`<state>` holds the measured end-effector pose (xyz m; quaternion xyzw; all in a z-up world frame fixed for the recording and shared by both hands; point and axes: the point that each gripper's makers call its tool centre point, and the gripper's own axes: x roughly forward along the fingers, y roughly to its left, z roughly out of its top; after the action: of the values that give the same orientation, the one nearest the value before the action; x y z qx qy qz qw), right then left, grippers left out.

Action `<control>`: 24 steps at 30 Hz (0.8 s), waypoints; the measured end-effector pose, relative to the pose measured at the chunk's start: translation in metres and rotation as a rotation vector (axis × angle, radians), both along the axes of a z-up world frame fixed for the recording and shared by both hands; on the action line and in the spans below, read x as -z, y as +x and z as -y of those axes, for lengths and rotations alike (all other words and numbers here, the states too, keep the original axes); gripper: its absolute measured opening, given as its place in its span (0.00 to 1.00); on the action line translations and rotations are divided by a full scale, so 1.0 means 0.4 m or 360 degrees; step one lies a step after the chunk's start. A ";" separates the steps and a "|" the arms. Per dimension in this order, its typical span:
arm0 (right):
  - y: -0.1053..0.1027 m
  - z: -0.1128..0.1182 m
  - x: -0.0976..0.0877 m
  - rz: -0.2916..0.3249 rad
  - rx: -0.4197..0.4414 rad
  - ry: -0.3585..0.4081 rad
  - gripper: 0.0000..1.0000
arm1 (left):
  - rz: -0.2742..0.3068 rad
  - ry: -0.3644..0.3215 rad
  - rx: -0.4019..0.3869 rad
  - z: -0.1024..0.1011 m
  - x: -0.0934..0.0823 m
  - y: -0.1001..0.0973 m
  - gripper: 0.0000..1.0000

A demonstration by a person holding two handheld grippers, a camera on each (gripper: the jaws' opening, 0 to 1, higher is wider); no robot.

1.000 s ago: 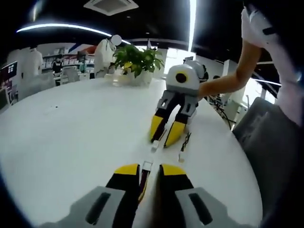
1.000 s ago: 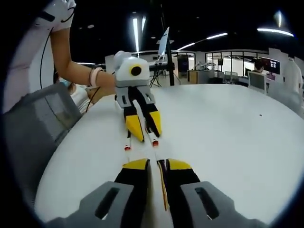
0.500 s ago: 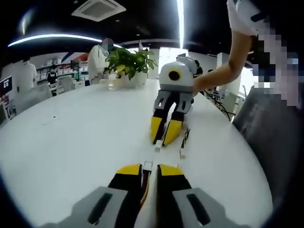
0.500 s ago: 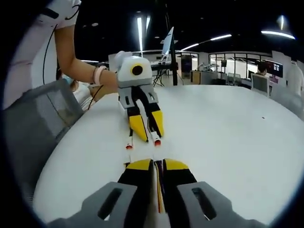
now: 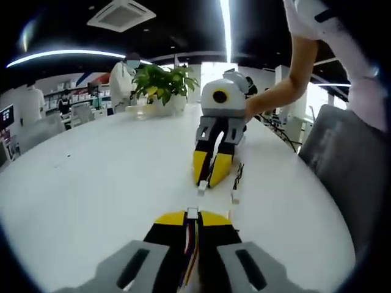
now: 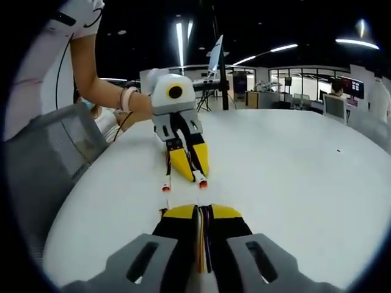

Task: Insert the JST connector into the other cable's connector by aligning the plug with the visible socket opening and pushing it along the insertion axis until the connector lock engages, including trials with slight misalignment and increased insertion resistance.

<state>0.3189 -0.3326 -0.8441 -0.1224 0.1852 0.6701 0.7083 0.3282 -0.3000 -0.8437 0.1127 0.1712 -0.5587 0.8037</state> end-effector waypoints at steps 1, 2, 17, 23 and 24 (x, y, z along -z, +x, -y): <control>-0.001 0.000 0.000 -0.0001 -0.0002 -0.0001 0.05 | 0.0000 0.0000 0.0001 0.000 0.000 0.000 0.00; -0.003 0.000 0.000 -0.0005 -0.0005 -0.0003 0.05 | -0.0001 -0.0001 0.0000 0.000 0.000 0.000 0.00; -0.007 -0.005 -0.031 0.0027 -0.0054 -0.0007 0.05 | -0.0074 -0.0017 0.0010 0.003 -0.009 -0.008 0.00; -0.009 -0.015 -0.053 0.0048 -0.0084 -0.0017 0.05 | -0.0047 -0.0012 0.0035 0.006 -0.037 -0.009 0.00; -0.008 -0.017 -0.057 0.0050 -0.0089 -0.0018 0.05 | -0.0044 -0.0011 0.0044 0.008 -0.043 -0.009 0.00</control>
<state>0.3158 -0.3259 -0.8211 -0.1421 0.1745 0.6864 0.6915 0.3245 -0.3031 -0.8265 0.1045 0.1788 -0.5719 0.7937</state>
